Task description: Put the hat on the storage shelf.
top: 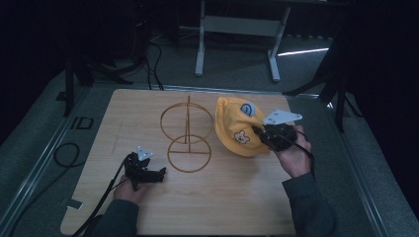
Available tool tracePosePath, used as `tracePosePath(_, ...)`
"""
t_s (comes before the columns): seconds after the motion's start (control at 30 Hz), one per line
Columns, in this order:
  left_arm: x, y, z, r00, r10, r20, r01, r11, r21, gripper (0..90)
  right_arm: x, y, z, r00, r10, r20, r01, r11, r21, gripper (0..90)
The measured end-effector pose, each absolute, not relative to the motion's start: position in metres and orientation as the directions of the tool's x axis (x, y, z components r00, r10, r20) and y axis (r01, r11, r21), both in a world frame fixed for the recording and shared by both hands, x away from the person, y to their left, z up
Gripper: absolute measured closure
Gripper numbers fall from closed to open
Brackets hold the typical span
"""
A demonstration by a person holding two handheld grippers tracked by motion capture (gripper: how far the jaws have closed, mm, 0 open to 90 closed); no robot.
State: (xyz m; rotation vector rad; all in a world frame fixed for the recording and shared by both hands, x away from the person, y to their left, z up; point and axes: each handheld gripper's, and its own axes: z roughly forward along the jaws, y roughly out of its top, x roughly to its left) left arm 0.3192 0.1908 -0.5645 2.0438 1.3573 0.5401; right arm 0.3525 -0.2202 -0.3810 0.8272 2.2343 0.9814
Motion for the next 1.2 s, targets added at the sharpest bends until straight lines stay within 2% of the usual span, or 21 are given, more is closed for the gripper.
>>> tracePosePath(1.2, 0.319, 0.191, -0.564, 0.39, 0.921, -0.001, 0.669, -0.283, 0.688, 1.9, 0.325, -0.214, -0.352, -0.657, 0.701, -0.275, 0.195, 0.511, 0.837, 82.7)
